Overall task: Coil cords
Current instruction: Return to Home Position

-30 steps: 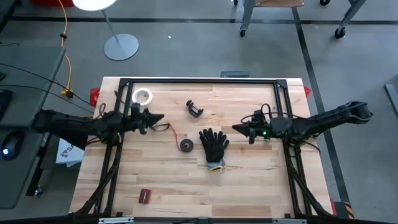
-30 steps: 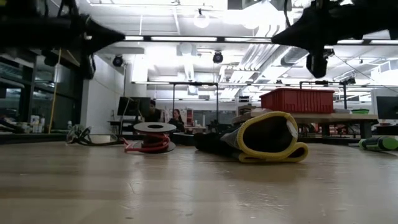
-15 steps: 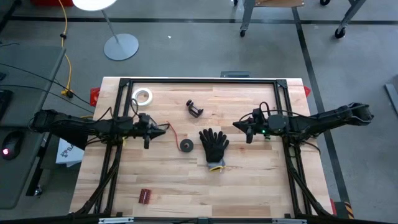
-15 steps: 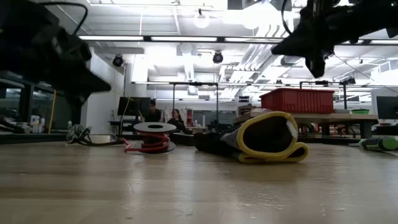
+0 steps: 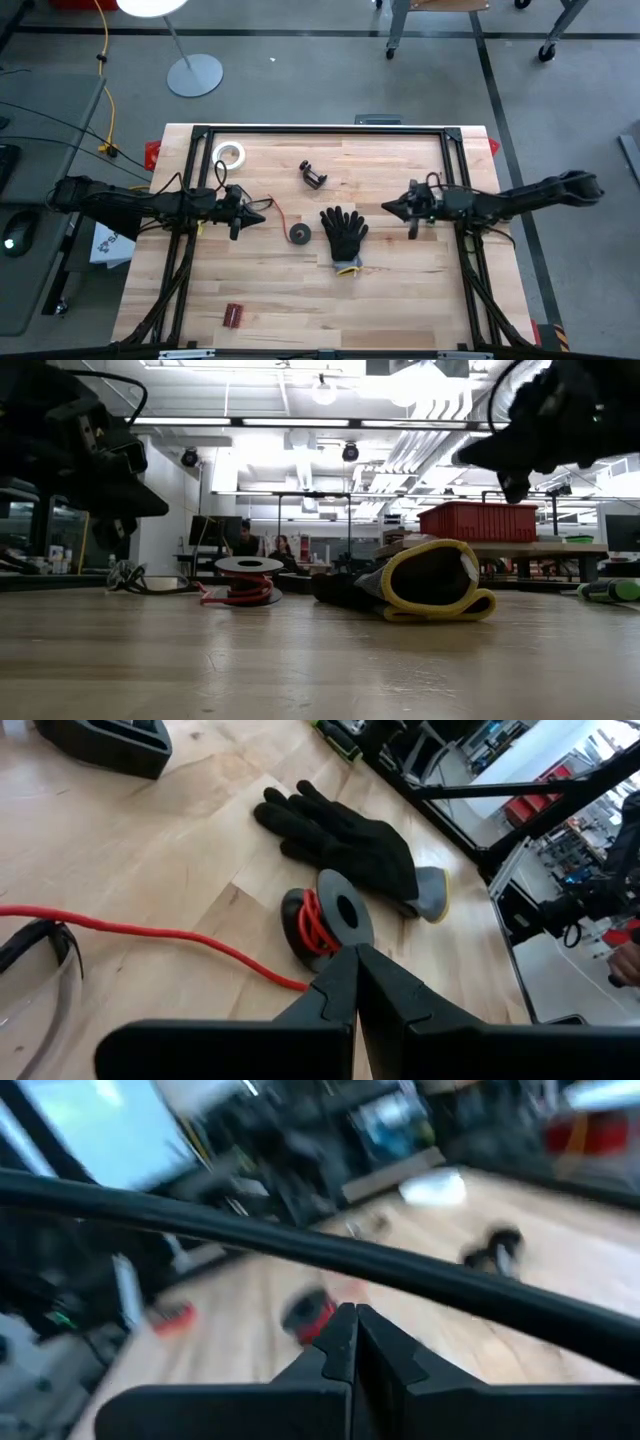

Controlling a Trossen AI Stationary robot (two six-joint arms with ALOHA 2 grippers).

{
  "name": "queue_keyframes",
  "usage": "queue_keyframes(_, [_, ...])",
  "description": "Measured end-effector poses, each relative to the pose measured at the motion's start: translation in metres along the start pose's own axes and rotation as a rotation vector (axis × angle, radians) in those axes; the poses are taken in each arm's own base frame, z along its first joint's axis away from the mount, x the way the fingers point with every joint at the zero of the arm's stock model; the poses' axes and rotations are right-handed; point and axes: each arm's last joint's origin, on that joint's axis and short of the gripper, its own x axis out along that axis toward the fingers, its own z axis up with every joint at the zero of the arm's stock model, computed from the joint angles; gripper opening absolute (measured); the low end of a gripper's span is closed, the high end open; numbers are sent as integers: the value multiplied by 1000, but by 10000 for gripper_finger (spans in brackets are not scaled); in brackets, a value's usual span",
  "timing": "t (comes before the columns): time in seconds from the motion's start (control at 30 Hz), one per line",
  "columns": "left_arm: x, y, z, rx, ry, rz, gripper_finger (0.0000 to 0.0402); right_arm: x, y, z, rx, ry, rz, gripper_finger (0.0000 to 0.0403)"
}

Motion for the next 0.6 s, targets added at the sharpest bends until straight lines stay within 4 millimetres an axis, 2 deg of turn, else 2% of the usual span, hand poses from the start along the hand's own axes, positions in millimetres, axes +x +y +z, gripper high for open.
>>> queue_keyframes(0.1, [0, 0, 0, 0, -2, 0, 1, -7, -14, -3, -9, -102, 84, 0])
queue_keyframes(0.17, [0, 0, 0, 0, -2, 1, 1, -10, -22, -4, -29, -106, 136, 0])
queue_keyframes(0.3, [0, 0, 0, 0, -3, 0, 1, -9, -32, -8, -128, -10, 207, 0])
queue_keyframes(0.43, [0, 0, 0, 0, -3, 0, 1, -10, -41, -17, -201, 84, 165, 0])
queue_keyframes(0.6, [0, 0, 0, -1, -3, 1, 1, -10, -39, -18, -194, 100, 180, 0])
